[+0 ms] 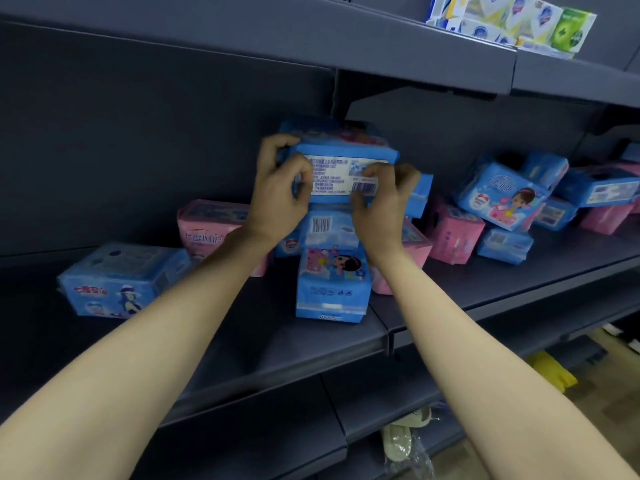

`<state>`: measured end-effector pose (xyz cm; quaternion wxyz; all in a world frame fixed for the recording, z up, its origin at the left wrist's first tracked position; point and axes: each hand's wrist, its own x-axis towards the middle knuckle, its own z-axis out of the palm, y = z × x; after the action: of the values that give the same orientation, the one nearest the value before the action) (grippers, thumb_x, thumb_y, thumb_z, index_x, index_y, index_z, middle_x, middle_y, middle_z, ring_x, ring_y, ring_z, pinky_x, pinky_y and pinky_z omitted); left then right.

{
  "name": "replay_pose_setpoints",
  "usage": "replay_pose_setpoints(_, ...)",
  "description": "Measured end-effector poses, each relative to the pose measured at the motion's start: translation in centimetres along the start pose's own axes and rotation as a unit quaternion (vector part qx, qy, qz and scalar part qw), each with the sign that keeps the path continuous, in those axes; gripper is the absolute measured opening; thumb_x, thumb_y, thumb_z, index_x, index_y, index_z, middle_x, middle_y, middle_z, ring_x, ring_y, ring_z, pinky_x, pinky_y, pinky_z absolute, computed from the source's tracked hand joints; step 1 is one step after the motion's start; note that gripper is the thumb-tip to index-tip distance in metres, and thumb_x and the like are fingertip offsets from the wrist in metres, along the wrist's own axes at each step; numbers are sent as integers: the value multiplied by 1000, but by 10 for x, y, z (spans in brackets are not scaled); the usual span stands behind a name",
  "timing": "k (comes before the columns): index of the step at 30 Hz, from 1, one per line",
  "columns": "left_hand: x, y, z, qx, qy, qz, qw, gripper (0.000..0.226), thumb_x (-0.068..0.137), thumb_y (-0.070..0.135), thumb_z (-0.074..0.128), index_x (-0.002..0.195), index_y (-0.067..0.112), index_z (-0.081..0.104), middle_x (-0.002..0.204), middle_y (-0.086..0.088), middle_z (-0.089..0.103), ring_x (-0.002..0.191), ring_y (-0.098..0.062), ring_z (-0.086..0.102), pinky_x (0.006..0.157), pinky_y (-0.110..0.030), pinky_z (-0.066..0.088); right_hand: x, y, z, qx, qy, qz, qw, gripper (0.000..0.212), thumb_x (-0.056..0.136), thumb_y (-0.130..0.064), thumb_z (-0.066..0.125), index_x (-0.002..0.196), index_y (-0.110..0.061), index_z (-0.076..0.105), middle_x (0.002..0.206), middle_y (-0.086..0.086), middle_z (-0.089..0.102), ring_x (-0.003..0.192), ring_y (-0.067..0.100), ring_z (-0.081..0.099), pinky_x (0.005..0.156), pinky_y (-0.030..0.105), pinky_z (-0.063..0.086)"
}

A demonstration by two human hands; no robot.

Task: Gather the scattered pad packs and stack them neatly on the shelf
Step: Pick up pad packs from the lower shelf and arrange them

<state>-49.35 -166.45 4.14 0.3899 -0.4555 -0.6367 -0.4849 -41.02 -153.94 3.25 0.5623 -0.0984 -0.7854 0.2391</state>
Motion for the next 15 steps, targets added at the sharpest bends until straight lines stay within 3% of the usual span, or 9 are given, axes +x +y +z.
replay_pose_setpoints(3, -2, -10, 8, 16, -16, -13, 1000, 22, 66, -20, 56, 68, 2, 51, 105, -34, 46, 107, -21, 41, 91, -3, 29, -1, 7, 9, -30, -45, 8, 999, 32, 69, 18, 55, 100, 11, 56, 110, 33, 40, 103, 42, 46, 80, 39, 50)
replay_pose_setpoints(5, 1, -13, 11, 22, -30, -23, 999, 20, 66, -21, 53, 71, -2, 56, 109, -35, 45, 110, -19, 41, 95, 0, 26, 1, 8, 12, -34, -69, 17, 997, 35, 71, 18, 52, 105, 11, 55, 115, 33, 38, 108, 44, 45, 82, 50, 50)
replay_pose_setpoints(8, 7, -15, 14, 43, -61, -44, 996, 25, 71, -18, 51, 87, -6, 64, 122, -33, 42, 120, -23, 38, 104, -2, 19, 7, 7, 12, -41, -111, 45, 992, 41, 79, 13, 50, 119, 7, 52, 130, 29, 30, 119, 44, 39, 95, 50, 43)
replay_pose_setpoints(11, 8, -15, 17, 73, -106, -74, 989, 32, 75, -16, 52, 102, -6, 65, 137, -30, 34, 130, -40, 34, 110, -24, 23, 10, 5, 11, -73, -170, 77, 980, 49, 88, 4, 47, 136, -4, 43, 145, 25, 19, 135, 41, 22, 111, 44, 27)
replay_pose_setpoints(15, 5, -10, 21, 98, -149, -90, 980, 39, 80, -9, 56, 118, -2, 61, 150, -26, 16, 138, -42, 19, 113, -35, 21, 9, 2, 8, -99, -207, 106, 967, 49, 94, -6, 43, 142, -11, 37, 150, 21, 17, 139, 39, 12, 113, 41, 17)
